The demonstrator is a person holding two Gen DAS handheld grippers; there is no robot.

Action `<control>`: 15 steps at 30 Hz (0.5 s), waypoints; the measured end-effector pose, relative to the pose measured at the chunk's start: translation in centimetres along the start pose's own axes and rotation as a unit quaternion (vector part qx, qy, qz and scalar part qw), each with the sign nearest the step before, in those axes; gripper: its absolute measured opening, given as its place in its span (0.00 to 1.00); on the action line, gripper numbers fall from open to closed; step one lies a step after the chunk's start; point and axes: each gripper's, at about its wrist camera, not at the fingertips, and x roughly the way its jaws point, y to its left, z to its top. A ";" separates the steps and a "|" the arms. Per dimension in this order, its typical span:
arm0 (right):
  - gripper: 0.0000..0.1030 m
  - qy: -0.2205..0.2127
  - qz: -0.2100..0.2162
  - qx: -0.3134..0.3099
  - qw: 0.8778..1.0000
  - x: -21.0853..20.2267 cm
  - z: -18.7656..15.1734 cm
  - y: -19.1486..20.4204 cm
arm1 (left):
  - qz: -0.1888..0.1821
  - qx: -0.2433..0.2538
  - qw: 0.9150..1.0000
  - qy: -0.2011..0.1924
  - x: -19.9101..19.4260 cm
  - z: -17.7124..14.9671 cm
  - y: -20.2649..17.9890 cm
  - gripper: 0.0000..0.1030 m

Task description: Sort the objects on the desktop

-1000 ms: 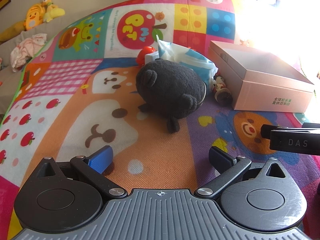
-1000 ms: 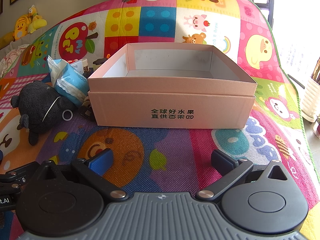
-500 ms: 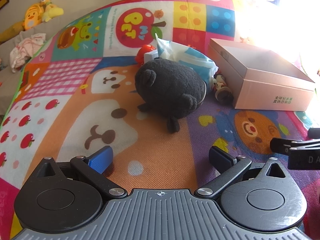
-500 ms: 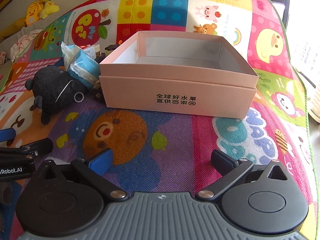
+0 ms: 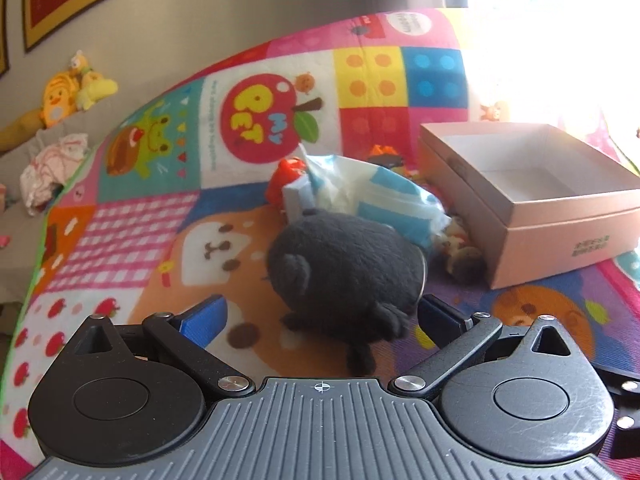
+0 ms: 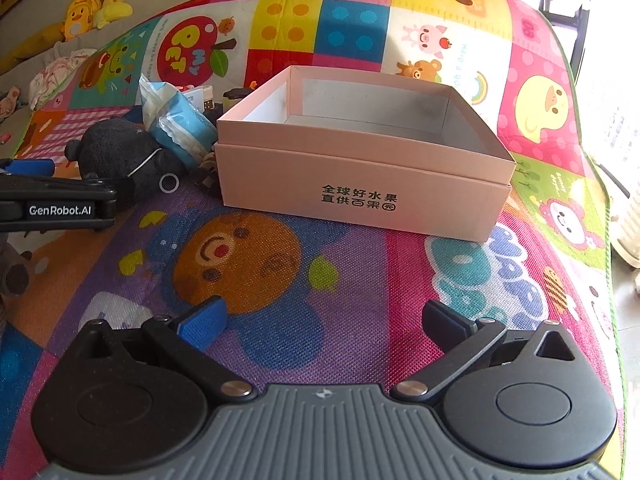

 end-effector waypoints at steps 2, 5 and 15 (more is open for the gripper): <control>1.00 -0.003 -0.004 -0.009 1.000 -0.1 0.0 0.3 | 0.019 -0.019 1.000 0.002 0.4 0.1 1.3 1.00; 1.00 -0.014 -0.007 -0.045 0.999 -0.1 0.3 1.1 | 0.072 -0.055 0.996 0.006 0.9 -0.1 4.3 1.00; 0.41 -0.127 -0.029 -0.295 0.947 0.0 2.4 10.7 | 0.023 -0.132 0.991 0.024 1.1 -2.0 8.3 1.00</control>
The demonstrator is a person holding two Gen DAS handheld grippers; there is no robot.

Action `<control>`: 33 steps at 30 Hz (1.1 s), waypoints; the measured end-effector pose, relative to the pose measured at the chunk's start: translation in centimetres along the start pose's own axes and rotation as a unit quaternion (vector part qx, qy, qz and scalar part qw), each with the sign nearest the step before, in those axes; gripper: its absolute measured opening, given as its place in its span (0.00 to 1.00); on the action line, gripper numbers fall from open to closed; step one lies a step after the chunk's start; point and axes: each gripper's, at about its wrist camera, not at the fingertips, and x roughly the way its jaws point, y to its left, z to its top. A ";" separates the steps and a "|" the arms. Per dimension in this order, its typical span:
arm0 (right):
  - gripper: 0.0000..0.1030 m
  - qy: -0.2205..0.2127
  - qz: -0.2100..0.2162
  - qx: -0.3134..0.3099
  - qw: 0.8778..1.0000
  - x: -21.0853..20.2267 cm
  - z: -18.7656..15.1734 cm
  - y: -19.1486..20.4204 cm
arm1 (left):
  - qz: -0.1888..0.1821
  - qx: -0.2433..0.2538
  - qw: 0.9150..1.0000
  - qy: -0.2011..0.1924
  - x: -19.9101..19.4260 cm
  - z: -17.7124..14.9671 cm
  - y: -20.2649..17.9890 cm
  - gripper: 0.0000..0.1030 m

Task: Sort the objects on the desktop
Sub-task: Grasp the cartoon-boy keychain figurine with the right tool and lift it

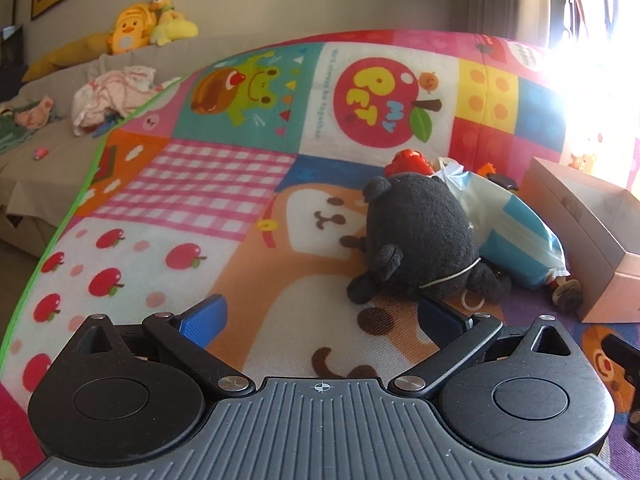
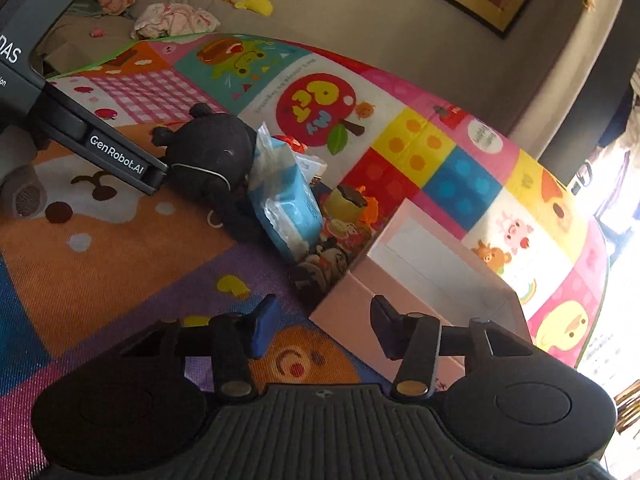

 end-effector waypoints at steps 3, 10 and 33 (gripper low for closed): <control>0.28 0.006 -0.014 -0.057 0.998 2.1 1.4 2.0 | -0.011 -0.012 1.000 0.000 -0.1 -0.1 0.3 1.00; 0.25 0.025 -0.055 -0.134 0.989 5.8 1.9 4.6 | -0.034 -0.054 0.998 0.012 0.4 -0.1 1.7 1.00; 0.35 0.089 -0.020 0.220 0.971 -2.2 -6.8 -12.2 | -0.033 -0.024 0.999 -0.013 -2.1 -0.8 0.3 1.00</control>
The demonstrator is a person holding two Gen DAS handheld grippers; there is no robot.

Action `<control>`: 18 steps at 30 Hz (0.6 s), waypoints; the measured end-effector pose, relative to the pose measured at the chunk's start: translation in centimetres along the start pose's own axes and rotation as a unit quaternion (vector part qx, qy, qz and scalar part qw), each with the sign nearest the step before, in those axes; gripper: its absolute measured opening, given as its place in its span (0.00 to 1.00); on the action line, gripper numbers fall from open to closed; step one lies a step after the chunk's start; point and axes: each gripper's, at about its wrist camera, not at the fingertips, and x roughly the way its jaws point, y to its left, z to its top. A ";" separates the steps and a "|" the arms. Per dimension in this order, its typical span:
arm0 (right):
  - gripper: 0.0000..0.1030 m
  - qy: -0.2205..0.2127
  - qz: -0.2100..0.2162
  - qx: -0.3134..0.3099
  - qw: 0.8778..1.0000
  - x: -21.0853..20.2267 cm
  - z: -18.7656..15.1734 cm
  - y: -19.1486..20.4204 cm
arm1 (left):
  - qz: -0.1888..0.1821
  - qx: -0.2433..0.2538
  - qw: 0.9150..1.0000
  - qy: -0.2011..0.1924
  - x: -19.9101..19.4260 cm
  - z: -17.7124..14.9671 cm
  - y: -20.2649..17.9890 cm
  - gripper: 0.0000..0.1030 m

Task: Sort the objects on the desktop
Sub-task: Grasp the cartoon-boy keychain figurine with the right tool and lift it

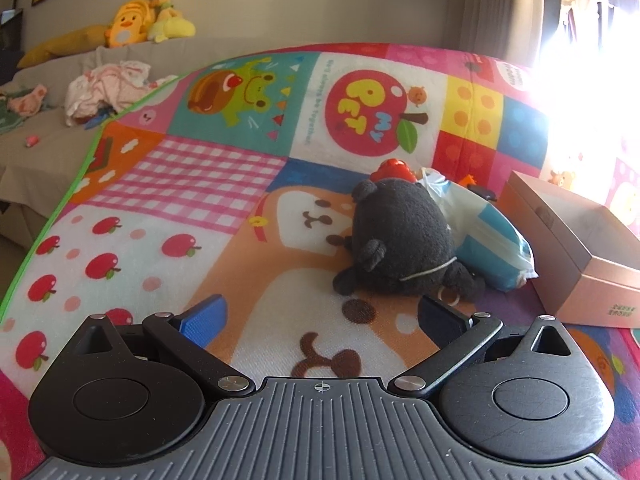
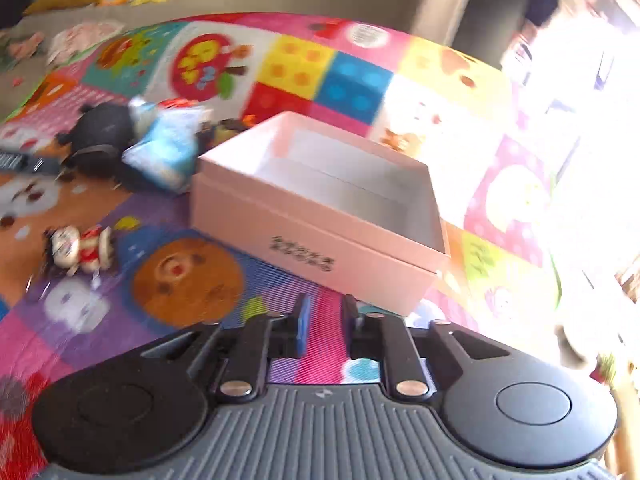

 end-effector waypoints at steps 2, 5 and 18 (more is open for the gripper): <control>0.57 -0.009 -0.006 0.120 0.993 1.2 0.7 -4.0 | -0.009 0.010 1.000 0.005 -0.8 -0.5 -0.3 1.00; 0.65 -0.034 0.003 0.208 0.978 2.9 1.4 -7.5 | -0.023 0.025 0.999 0.010 -1.7 -0.9 -0.7 1.00; 0.60 -0.026 0.022 0.111 0.993 9.4 4.9 -4.6 | -0.089 0.049 0.994 0.026 -1.6 -2.3 -2.5 1.00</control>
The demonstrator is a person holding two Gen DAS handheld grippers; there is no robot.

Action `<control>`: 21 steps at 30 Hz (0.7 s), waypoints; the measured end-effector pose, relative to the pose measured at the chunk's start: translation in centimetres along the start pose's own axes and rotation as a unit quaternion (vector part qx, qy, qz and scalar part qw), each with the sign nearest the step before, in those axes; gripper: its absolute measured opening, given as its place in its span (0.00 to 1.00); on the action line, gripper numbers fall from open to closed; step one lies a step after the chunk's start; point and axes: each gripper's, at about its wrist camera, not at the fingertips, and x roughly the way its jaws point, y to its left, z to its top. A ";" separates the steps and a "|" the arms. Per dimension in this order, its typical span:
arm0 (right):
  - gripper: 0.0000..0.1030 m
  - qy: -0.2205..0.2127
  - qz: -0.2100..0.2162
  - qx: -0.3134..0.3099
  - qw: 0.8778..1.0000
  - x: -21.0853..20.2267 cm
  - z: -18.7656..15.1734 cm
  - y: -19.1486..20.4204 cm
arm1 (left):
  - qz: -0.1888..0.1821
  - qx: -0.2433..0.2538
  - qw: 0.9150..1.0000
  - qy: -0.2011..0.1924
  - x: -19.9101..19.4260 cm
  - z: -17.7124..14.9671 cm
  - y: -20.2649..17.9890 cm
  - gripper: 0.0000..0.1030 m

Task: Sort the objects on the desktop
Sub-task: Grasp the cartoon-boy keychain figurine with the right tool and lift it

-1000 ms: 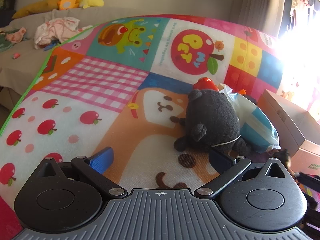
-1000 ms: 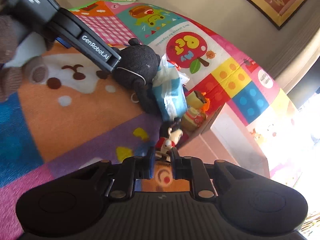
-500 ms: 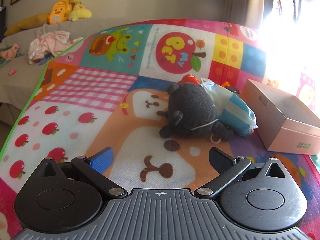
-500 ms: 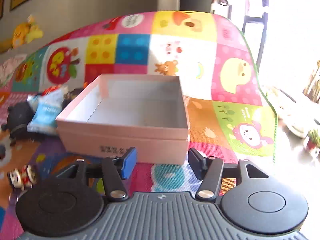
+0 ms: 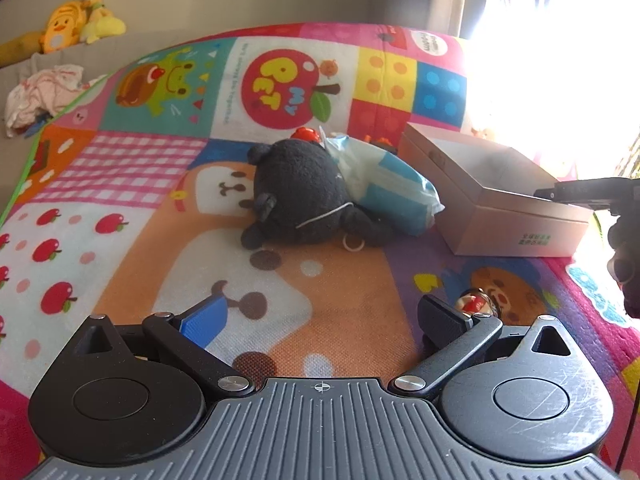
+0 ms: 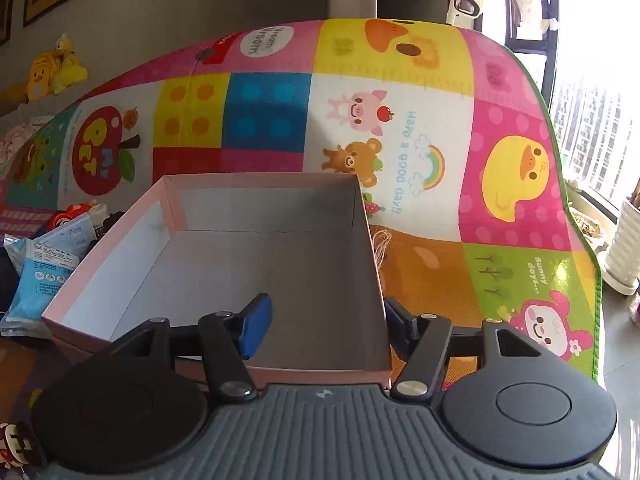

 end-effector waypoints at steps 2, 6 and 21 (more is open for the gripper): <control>0.59 -0.003 0.013 -0.001 1.000 -0.4 0.0 0.1 | -0.001 -0.007 1.000 -0.001 0.0 0.1 0.2 1.00; 0.62 -0.063 0.001 -0.030 0.998 -3.6 -0.3 1.6 | 0.010 -0.026 1.000 0.002 0.0 0.2 0.9 1.00; 0.78 0.044 0.256 -0.190 0.947 -7.5 -7.3 14.3 | 0.071 -0.069 0.995 -0.029 -2.1 1.7 3.8 1.00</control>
